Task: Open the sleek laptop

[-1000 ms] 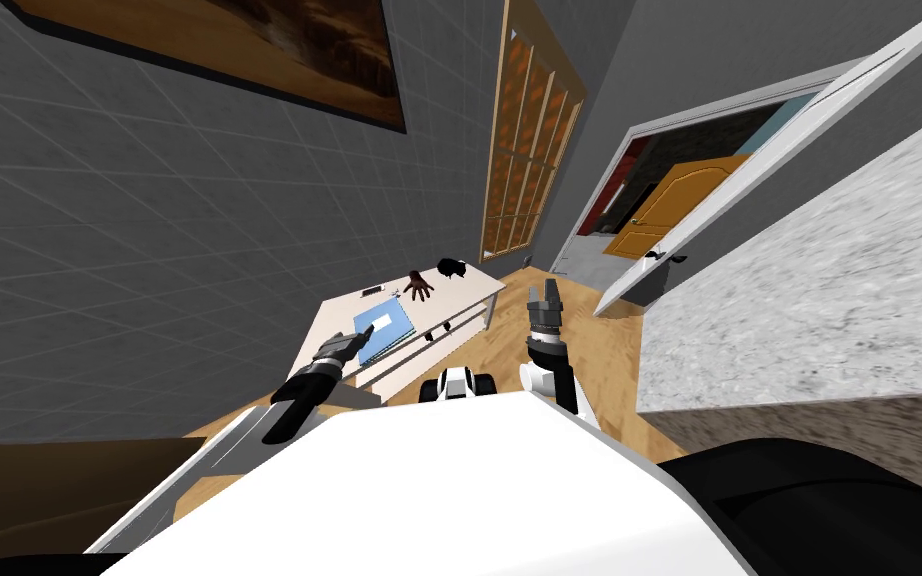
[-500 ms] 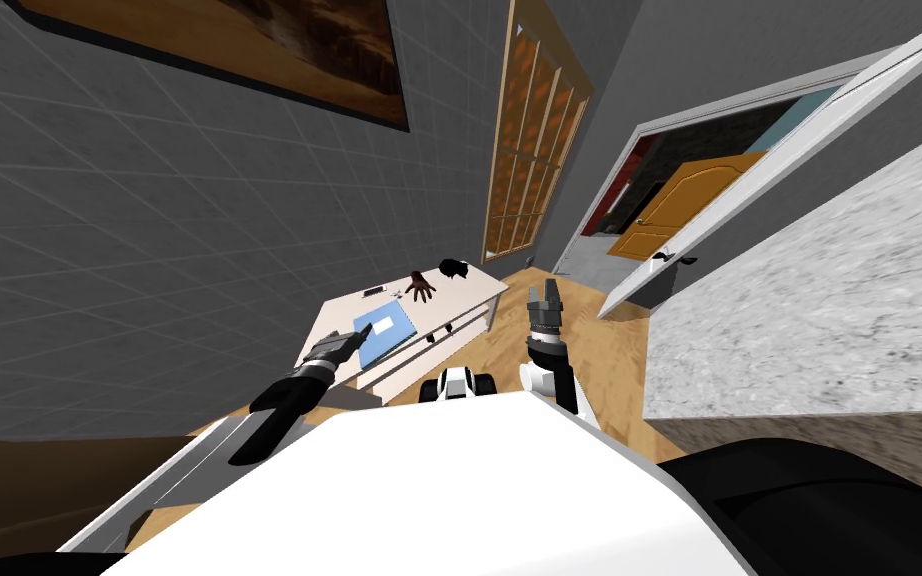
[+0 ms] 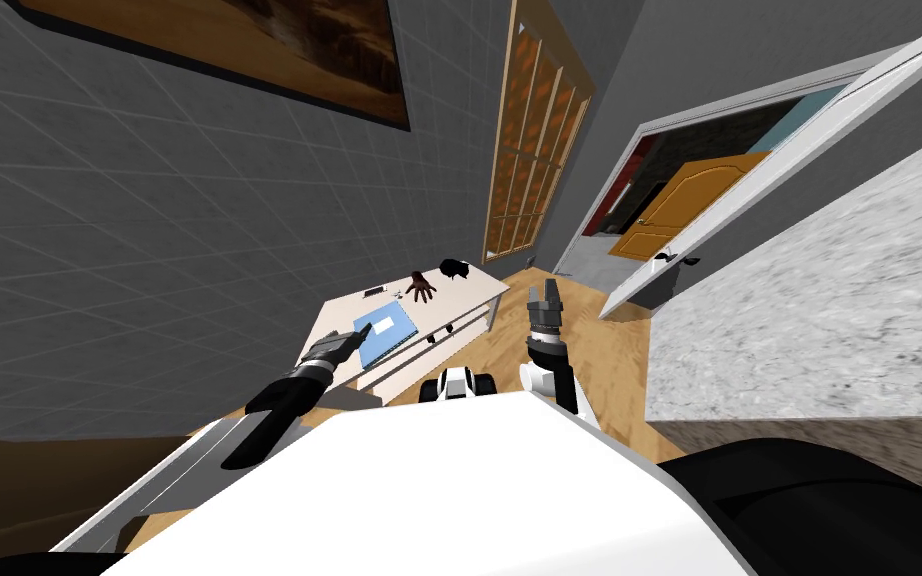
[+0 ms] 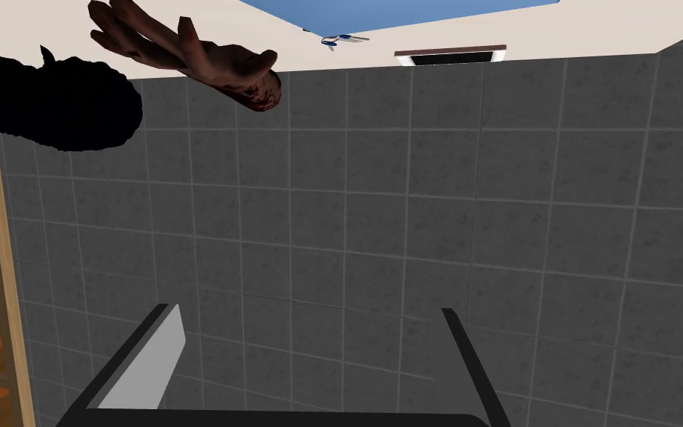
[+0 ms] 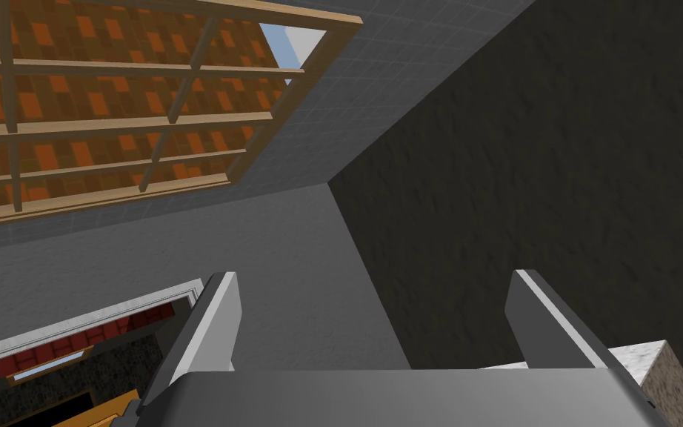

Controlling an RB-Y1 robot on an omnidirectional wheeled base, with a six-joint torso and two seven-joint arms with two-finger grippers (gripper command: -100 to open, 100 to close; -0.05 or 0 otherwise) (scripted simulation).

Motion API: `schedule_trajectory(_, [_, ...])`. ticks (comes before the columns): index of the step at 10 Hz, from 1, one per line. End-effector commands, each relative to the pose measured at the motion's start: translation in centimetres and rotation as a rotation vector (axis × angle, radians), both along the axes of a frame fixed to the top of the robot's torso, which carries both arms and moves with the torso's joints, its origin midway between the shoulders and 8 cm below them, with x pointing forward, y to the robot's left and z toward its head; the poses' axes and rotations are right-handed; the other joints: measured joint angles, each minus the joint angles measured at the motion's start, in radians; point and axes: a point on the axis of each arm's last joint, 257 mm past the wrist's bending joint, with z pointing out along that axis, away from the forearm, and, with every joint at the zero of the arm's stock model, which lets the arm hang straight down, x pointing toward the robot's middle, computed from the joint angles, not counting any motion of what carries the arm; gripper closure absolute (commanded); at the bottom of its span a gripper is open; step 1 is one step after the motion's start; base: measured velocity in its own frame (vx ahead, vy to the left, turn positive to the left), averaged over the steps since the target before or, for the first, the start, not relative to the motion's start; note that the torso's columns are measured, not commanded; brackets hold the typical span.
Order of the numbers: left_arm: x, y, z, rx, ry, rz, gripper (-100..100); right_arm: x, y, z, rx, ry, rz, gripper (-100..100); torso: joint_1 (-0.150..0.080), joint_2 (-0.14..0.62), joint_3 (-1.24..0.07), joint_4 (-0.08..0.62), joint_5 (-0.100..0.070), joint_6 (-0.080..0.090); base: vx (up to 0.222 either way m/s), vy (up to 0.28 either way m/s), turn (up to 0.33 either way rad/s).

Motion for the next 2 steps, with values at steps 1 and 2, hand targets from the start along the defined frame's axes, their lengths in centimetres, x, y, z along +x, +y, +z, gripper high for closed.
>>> schedule_trajectory(1, [0.00,0.00,0.00,0.000,0.000,0.000,0,0.00,0.00,0.00,0.000,0.000,0.000,0,0.000,0.000,0.000,0.000,0.000,0.000,0.000,0.000,0.000])
schedule_trajectory(2, [0.00,0.00,0.00,0.000,0.000,0.000,0,0.00,0.00,0.00,0.000,0.000,0.000,0,0.000,-0.001,0.000,0.000,0.000,0.000,0.000,0.000,0.000])
